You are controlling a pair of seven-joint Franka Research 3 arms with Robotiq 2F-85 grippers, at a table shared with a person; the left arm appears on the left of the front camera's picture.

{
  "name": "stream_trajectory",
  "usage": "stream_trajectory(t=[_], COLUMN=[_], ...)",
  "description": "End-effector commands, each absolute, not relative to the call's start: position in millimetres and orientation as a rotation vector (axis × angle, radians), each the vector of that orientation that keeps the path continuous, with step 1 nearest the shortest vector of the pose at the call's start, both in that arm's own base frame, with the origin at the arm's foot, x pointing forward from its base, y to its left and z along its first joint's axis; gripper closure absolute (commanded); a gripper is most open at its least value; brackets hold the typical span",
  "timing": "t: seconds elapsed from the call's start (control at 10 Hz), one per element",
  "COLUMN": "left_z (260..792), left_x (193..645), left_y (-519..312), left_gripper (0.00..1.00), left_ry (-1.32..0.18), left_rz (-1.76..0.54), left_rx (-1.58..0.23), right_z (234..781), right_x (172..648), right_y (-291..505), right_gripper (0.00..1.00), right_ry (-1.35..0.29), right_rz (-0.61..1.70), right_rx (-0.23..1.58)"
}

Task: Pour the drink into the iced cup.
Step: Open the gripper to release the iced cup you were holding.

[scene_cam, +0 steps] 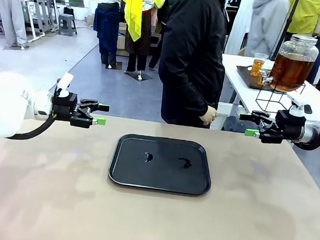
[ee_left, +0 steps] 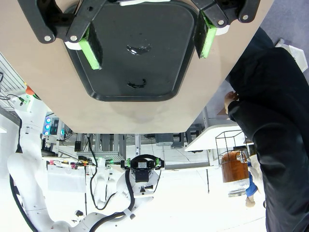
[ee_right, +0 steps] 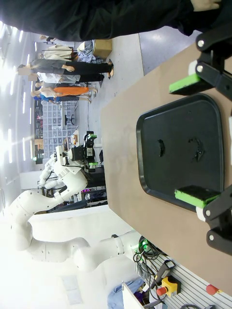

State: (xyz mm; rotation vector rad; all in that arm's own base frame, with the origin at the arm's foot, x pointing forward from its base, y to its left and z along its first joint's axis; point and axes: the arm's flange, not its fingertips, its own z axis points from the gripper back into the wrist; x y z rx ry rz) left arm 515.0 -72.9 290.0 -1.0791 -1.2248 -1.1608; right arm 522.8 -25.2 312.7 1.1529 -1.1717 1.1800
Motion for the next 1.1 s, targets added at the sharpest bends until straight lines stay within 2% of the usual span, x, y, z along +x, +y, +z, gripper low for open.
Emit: stream_trajectory(t=[0.0, 1.0], left_z=[291.6, 291.6], left_x=[515.0, 515.0], left_y=[-73.7, -73.7], left_gripper=[0.0, 0.0], left_ry=[-1.224, -1.224], left_rz=[-1.163, -1.163], left_rx=[-1.072, -1.072], right_z=[318.4, 318.4], right_x=[523.3, 523.3], right_y=[-22.9, -22.9], right_gripper=[0.0, 0.0], right_ry=[-1.17, -1.17], right_rz=[1.187, 1.187], right_rx=[1.144, 1.144])
